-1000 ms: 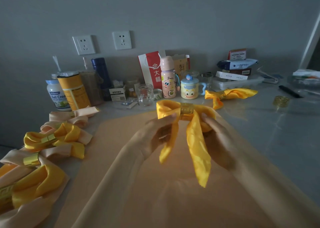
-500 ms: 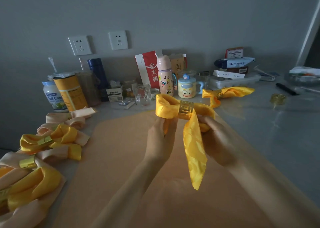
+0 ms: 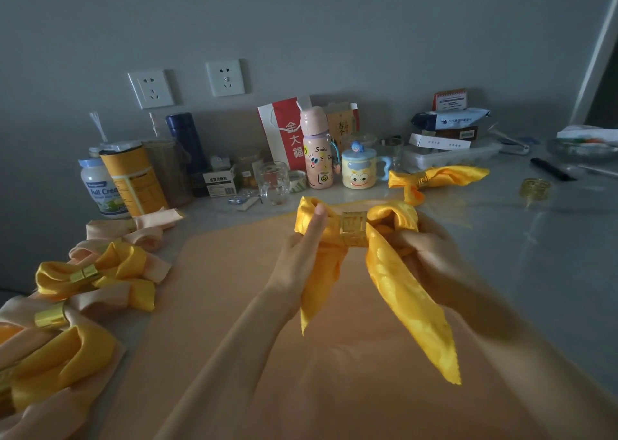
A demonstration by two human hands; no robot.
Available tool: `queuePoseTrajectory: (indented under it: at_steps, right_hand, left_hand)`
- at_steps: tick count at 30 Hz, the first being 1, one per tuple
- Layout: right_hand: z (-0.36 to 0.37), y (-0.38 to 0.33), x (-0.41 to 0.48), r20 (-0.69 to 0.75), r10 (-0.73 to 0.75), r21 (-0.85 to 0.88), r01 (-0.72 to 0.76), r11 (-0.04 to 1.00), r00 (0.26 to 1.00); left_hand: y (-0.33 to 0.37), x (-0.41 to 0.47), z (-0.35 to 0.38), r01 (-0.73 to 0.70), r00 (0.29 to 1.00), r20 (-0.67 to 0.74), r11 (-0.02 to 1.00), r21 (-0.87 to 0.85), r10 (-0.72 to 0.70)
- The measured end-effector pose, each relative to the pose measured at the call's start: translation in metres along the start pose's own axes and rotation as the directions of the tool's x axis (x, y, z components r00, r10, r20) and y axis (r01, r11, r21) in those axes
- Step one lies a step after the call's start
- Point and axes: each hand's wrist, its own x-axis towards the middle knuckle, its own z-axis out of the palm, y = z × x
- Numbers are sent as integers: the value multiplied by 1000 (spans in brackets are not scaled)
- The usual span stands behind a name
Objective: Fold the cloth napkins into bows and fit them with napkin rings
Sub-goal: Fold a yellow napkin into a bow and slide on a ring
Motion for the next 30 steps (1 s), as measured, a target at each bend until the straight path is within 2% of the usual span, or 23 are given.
queuePoseTrajectory:
  at_steps: [2,4,7,10,12,16,18,21,24,27,30]
  right_hand:
    - [-2,-2,0,58,7,-31,-5,1000,998]
    - [-5,0,1,38,17,-69,-15,998,999]
    - [-8,0,2,31,54,-72,-52,996,998]
    - [-8,-2,2,-6,247,50,-247,968,969]
    - [-8,-2,1,-20,353,148,-347,926,935]
    - [-9,2,-2,125,403,175,-420,891,907]
    - [-9,2,-1,144,394,158,-414,896,908]
    - [-6,-2,0,79,313,58,-318,946,946]
    - [-5,-2,-1,13,214,-57,-213,975,977]
    - [0,0,-4,-42,229,-161,-233,959,973]
    - [4,3,-6,-118,151,-315,-182,931,981]
  left_hand:
    - [0,1,-1,23,999,-32,1000,9,-23]
    - [-1,2,-1,55,998,-30,998,-6,-55]
    - [-2,3,-1,18,1000,-18,1000,1,-18]
    - [-7,3,1,-60,998,-13,998,37,61]
    - [-12,4,5,-95,993,-64,995,25,97]
    - [-13,4,10,-148,971,-187,989,0,146]
    - [-14,4,9,-166,966,-197,986,14,165]
    - [-13,5,5,-149,973,-176,989,-5,146]
    - [-12,4,5,-79,992,-101,992,-96,69]
    - [-12,2,6,5,997,-79,982,-187,-20]
    - [-10,3,2,127,990,-29,950,-286,-141]
